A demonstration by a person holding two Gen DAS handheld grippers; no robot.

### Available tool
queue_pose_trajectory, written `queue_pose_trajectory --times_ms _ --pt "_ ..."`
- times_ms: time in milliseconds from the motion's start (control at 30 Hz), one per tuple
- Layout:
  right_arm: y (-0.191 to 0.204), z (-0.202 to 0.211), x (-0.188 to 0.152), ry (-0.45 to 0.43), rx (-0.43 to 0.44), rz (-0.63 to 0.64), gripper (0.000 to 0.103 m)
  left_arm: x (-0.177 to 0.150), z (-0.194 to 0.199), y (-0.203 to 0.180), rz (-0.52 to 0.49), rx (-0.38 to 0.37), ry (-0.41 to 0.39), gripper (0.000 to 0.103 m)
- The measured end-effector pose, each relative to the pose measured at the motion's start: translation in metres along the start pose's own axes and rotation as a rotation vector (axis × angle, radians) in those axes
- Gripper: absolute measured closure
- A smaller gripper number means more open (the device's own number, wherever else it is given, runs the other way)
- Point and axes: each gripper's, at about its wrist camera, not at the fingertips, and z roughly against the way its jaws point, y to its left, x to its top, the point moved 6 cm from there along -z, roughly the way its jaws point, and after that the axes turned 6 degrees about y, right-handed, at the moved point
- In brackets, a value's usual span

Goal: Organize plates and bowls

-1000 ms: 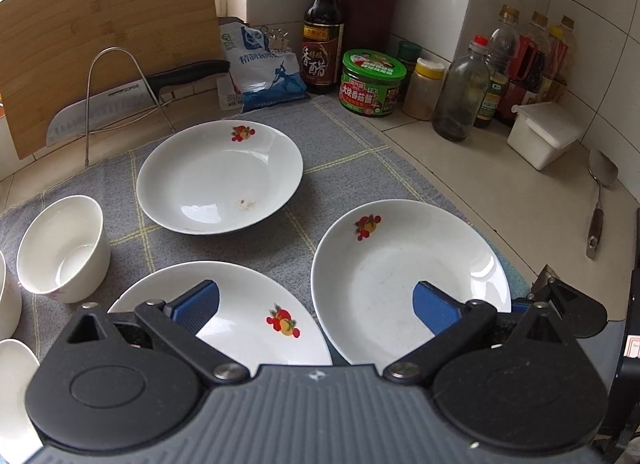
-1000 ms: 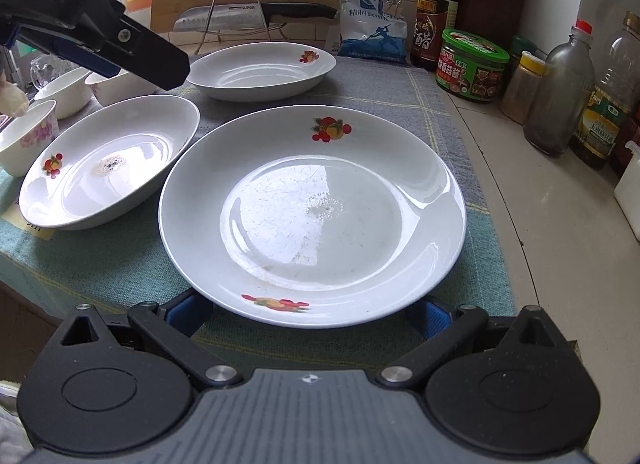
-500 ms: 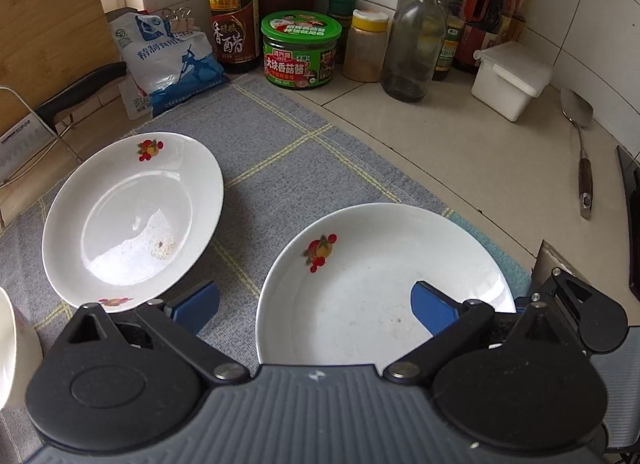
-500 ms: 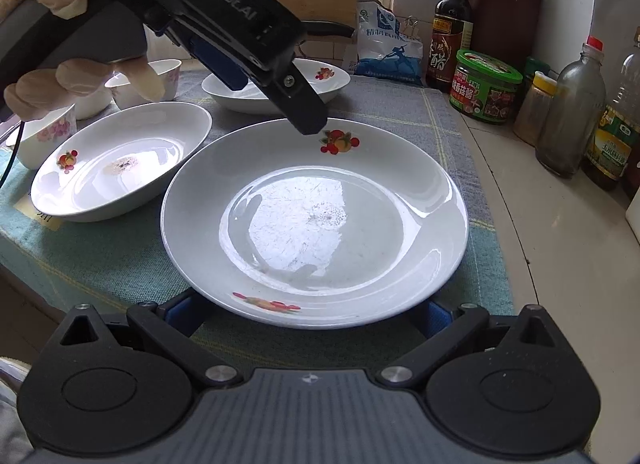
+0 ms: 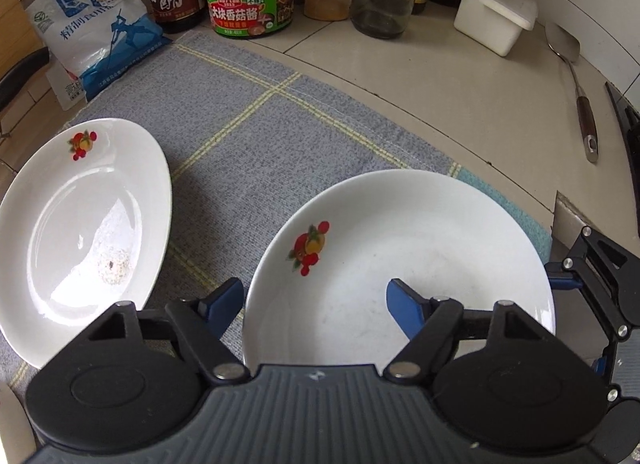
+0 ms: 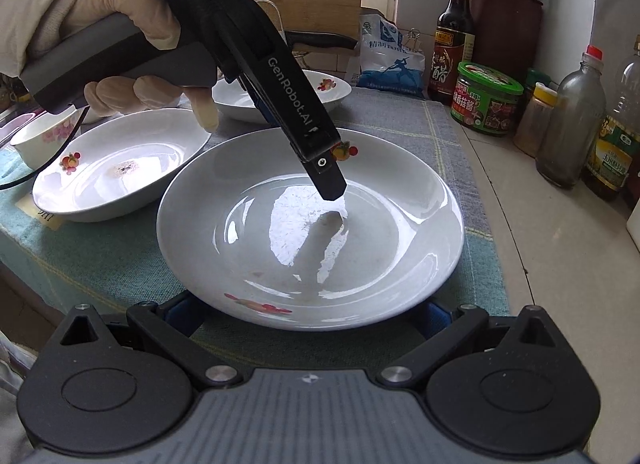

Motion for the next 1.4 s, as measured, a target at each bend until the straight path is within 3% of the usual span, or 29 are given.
queue_pose_trajectory --times_ms 700,1400 --pt "-0.003 -0.002 0.003 0.027 0.031 0.036 0.000 0.014 -0.006 0.006 -0.096 -0.151 0.123 0.036" --pt "-0.006 0.002 0.012 0.062 0.046 0.033 0.000 0.016 0.004 0.003 -0.104 -0.155 0.093 0.036"
